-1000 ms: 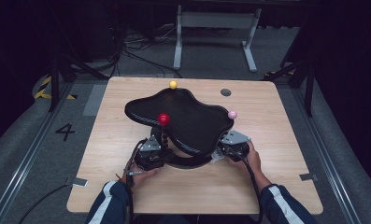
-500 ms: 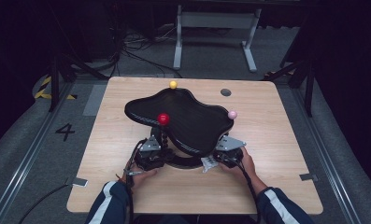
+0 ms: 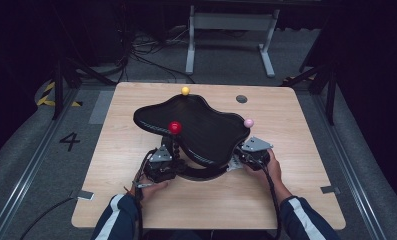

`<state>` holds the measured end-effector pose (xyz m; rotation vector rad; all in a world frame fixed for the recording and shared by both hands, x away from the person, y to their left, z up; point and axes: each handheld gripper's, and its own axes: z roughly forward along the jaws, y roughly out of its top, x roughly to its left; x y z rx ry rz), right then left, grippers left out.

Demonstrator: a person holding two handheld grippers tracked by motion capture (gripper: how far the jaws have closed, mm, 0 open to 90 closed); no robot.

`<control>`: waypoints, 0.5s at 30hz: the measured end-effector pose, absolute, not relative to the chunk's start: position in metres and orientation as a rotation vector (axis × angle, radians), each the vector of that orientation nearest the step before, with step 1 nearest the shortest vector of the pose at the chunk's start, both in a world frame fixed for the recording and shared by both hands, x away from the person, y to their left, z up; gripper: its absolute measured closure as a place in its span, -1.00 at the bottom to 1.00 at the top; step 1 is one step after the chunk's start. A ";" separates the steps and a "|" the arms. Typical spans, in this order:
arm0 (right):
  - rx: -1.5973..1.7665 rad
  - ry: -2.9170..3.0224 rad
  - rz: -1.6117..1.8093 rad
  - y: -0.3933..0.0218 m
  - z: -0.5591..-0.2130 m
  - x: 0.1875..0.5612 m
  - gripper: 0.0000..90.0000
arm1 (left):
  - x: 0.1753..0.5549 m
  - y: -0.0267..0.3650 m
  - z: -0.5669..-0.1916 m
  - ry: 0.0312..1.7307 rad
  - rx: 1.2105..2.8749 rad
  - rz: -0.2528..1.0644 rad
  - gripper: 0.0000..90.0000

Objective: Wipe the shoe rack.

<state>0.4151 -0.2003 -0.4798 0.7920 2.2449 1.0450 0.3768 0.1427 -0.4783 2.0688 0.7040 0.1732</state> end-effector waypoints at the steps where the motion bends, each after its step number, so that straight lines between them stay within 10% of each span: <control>1: 0.789 2.244 1.044 -0.201 -0.480 0.415 0.76 | 0.377 0.143 -0.478 0.704 2.069 0.173 0.65; 15: 0.677 2.341 1.122 -0.185 -0.479 0.393 0.76 | 0.377 0.144 -0.478 0.704 2.074 0.182 0.65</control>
